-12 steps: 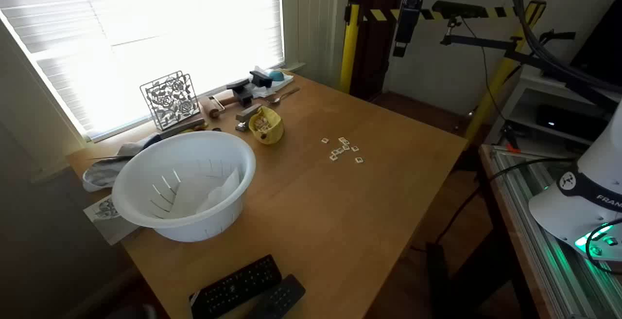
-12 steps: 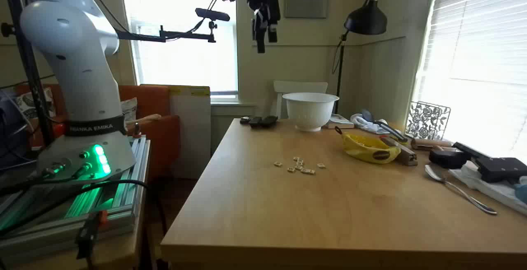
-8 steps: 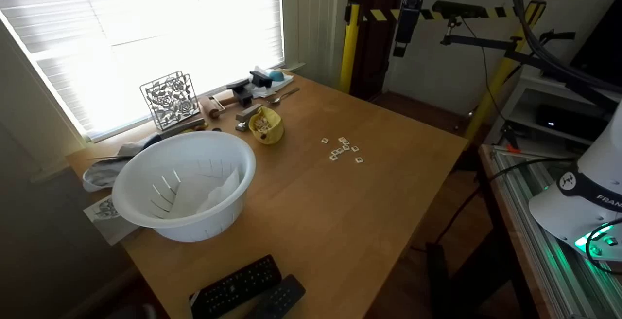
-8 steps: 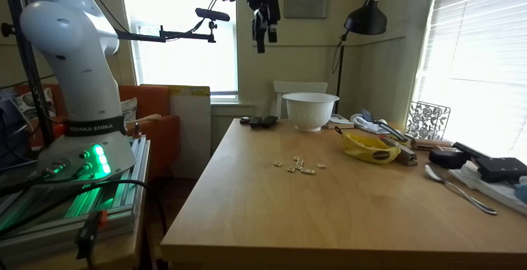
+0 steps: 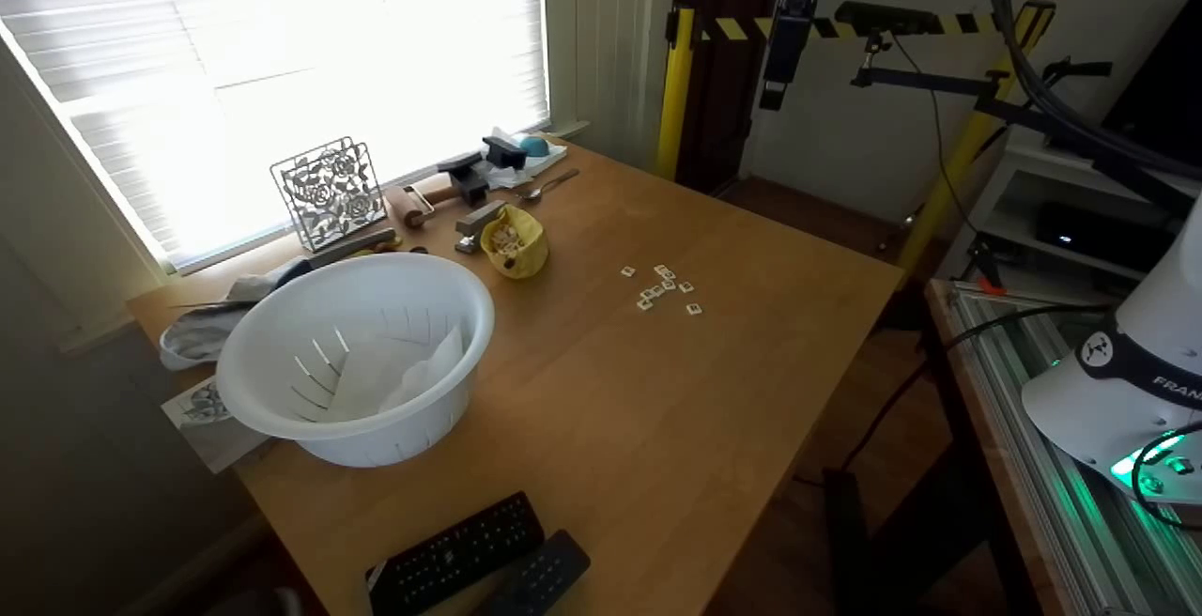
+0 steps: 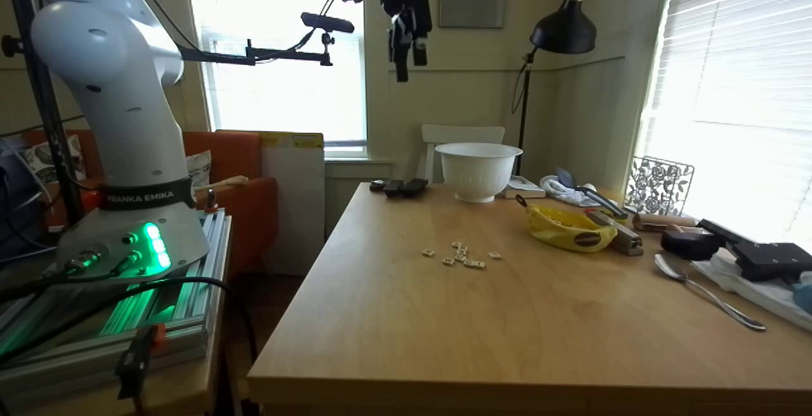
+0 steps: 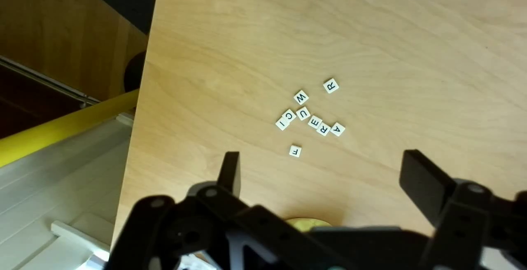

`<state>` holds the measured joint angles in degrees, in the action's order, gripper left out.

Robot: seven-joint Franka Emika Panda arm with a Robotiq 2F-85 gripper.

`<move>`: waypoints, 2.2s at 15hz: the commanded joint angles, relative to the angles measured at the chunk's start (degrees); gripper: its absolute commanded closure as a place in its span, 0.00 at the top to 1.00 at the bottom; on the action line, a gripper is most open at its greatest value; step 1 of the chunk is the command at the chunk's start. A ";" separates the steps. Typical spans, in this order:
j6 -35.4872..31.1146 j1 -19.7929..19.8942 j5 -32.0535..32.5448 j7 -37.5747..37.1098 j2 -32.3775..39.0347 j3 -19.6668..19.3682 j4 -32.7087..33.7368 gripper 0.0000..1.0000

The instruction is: Arrange the small objects on the table

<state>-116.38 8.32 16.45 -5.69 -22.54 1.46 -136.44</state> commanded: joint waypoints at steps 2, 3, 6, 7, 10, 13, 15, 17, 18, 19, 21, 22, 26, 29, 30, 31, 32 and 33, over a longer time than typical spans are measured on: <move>-0.49 0.31 2.85 -1.54 3.13 -1.32 -0.91 1.00; -1.25 0.80 3.68 -1.84 3.52 -1.83 -2.50 1.00; -1.62 0.97 2.19 0.68 5.55 -4.85 -5.99 1.00; -1.84 0.88 1.08 1.79 6.26 -5.95 -7.13 1.00; -1.72 0.09 -4.14 7.14 8.48 -8.93 -9.94 1.00; -1.31 -0.03 -6.61 9.33 11.35 -9.60 -11.31 1.00; -0.59 0.45 -4.90 8.01 10.38 -9.18 -11.00 1.00; -0.59 0.32 -5.06 8.08 11.29 -9.17 -11.12 1.00; -0.59 0.29 -5.07 8.09 11.36 -9.16 -11.12 1.00; -0.59 0.29 -5.08 8.11 11.36 -9.16 -11.12 1.00; -1.56 0.07 -4.99 9.90 10.86 -9.26 -12.12 1.00; -4.11 -0.12 -5.58 8.88 11.88 -9.10 -12.82 1.00; -12.76 -2.21 -18.69 11.90 16.71 -9.70 -13.85 1.00; -15.80 -3.83 -31.68 19.78 20.80 -9.38 -13.66 1.00; -16.55 -4.04 -35.35 22.15 22.39 -9.08 -13.12 1.00; -17.34 -4.28 -38.77 25.14 23.76 -8.65 -12.51 1.00; -18.10 -4.35 -41.92 28.04 25.08 -8.15 -11.89 1.00; -19.33 -4.41 -44.58 30.70 26.13 -7.48 -11.24 1.00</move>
<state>-133.19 4.35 -20.16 17.70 -0.61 -7.15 -150.13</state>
